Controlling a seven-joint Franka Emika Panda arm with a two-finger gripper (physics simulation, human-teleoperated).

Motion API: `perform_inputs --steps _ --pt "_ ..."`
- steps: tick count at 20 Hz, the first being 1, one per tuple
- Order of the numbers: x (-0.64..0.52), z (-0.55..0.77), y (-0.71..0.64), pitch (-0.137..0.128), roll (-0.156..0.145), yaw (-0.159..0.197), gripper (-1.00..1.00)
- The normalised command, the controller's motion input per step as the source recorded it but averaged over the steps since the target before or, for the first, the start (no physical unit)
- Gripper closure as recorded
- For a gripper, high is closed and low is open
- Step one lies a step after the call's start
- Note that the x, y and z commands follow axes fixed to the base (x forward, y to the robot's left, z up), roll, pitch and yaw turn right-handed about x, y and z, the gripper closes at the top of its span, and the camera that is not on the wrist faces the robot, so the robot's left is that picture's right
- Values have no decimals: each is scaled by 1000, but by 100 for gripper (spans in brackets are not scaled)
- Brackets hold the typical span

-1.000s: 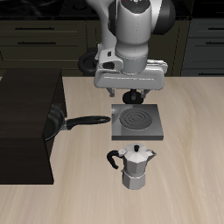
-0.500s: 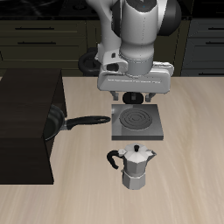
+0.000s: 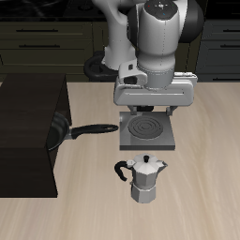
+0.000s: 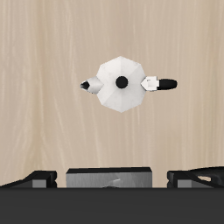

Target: Place the moka pot on the stove

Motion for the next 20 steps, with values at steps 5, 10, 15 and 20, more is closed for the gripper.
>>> perform_inputs --steps 5,10,15,20 --pt "154 31 110 -22 51 41 -100" --pt "192 109 -94 -18 -15 -17 -100" --pt "170 19 -84 2 -6 -8 -100" --pt "129 -26 -69 -3 -12 5 -100"
